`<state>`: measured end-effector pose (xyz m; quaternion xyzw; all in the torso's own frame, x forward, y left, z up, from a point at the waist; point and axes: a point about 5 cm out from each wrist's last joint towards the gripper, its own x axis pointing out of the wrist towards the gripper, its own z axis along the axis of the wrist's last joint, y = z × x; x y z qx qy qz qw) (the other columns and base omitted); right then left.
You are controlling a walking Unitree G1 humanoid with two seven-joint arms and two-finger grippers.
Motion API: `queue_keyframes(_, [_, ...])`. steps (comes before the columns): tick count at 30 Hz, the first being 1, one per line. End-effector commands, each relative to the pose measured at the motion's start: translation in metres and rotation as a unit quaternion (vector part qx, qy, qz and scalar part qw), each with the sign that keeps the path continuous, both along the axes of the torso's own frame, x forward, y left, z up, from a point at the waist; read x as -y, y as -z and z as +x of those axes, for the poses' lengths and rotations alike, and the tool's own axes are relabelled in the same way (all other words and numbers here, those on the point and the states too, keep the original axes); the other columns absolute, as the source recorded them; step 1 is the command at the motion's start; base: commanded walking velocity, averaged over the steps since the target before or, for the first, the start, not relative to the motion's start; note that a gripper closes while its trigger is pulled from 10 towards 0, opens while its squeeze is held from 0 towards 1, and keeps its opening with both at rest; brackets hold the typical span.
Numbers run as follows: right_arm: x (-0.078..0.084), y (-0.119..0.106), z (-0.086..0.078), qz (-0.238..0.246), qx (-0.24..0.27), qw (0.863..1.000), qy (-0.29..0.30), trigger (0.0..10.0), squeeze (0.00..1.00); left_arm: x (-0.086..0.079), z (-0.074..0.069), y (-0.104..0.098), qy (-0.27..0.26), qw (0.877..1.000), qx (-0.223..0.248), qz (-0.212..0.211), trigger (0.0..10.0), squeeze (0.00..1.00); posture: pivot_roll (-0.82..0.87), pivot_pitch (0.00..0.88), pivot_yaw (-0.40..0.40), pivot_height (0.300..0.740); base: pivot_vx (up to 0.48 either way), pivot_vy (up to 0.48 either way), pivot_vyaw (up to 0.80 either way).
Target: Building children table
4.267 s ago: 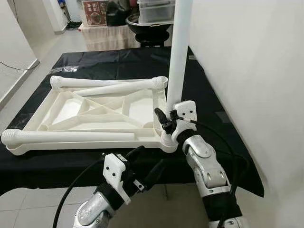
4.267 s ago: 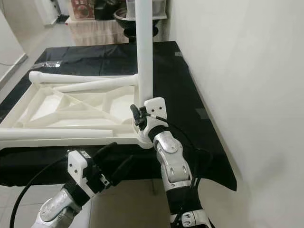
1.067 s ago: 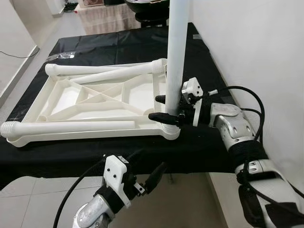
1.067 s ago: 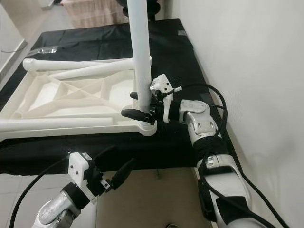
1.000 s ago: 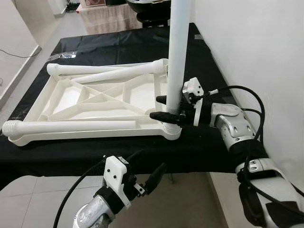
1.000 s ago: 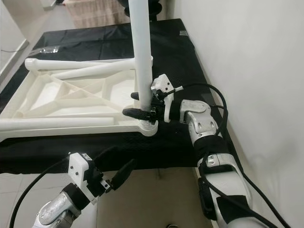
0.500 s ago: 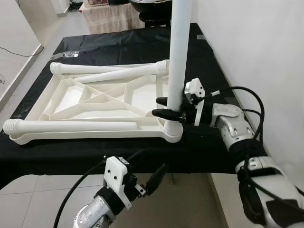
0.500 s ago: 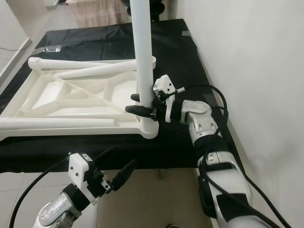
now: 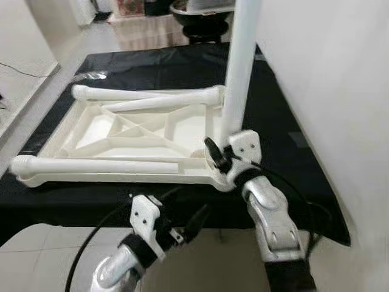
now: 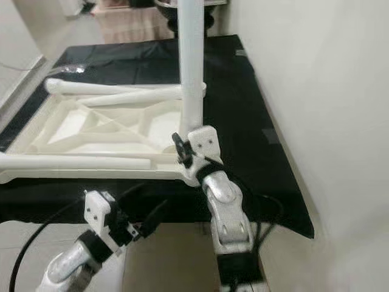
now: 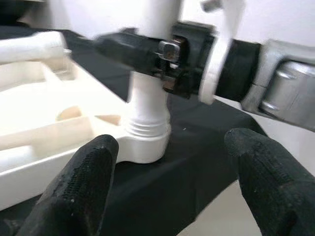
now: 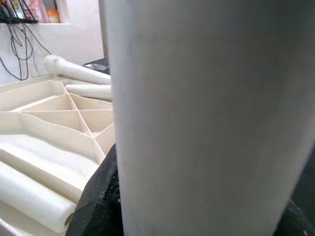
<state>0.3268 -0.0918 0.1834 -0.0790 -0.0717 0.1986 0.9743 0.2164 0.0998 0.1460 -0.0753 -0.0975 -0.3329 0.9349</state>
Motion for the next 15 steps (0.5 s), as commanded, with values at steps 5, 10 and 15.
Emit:
queue_keyframes(5, [0.001,0.02,0.011,0.0,-0.058,0.997,-0.044,10.0,1.0,-0.002,0.0,0.006,-0.007,1.0,-0.009,-0.004,10.0,0.0,0.02,0.165,0.04,0.74,0.0,0.0,0.0])
queue_keyframes(10, [-0.003,-0.008,0.008,0.026,-0.03,0.987,-0.155,10.0,1.0,-0.001,0.001,0.007,-0.003,1.0,-0.01,-0.004,10.0,0.0,0.02,0.159,0.039,0.74,0.0,0.0,0.0])
queue_keyframes(15, [0.004,-0.02,0.007,-0.004,-0.018,0.974,-0.224,10.0,0.0,0.0,0.0,0.007,-0.002,1.0,-0.01,-0.005,10.0,0.0,0.03,0.159,0.036,0.74,0.0,0.0,0.0])
